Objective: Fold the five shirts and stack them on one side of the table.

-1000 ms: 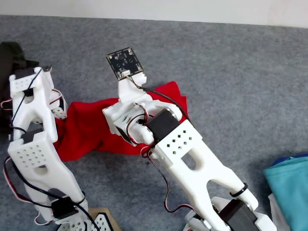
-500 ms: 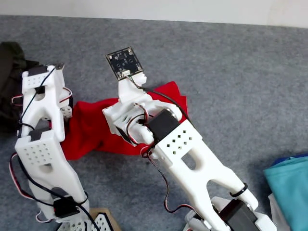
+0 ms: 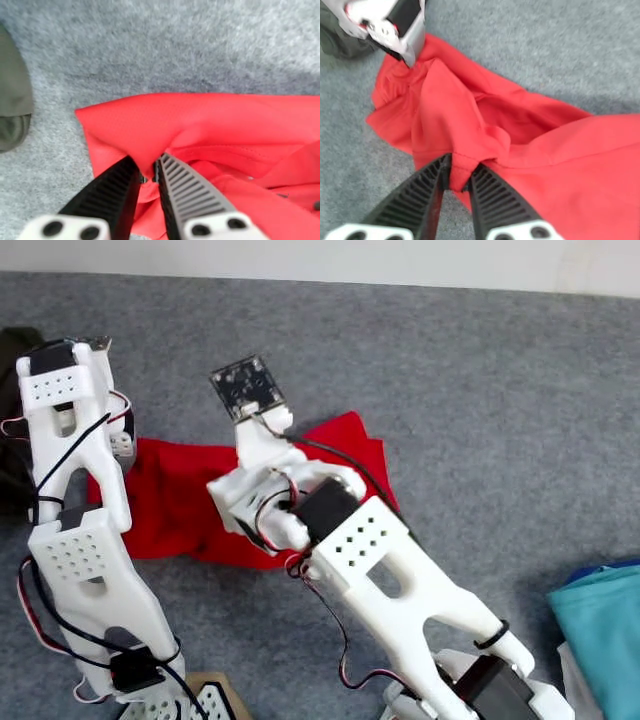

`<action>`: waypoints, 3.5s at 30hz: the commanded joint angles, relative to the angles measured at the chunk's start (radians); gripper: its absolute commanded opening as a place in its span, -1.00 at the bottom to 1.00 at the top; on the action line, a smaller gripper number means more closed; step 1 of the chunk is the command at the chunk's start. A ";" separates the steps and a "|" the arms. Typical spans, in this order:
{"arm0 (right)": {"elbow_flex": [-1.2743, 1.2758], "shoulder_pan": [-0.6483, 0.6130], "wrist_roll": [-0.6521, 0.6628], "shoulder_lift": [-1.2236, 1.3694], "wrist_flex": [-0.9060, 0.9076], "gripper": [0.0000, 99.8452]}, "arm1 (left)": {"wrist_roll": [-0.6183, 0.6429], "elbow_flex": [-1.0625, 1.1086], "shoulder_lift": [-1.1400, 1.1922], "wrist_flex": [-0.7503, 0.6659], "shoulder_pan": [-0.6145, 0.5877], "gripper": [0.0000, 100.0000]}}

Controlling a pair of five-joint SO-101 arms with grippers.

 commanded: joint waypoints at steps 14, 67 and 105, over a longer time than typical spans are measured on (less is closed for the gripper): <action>0.051 -0.027 0.046 -0.004 -0.090 -0.97 | -0.061 0.025 -0.019 0.015 -0.010 -0.68; 0.219 -0.048 0.117 -0.001 -0.383 -0.97 | 0.244 -0.278 -0.010 0.011 -0.001 -0.98; 0.025 0.018 0.153 0.395 -0.469 -0.97 | 0.095 0.087 -0.239 0.034 -0.064 -0.99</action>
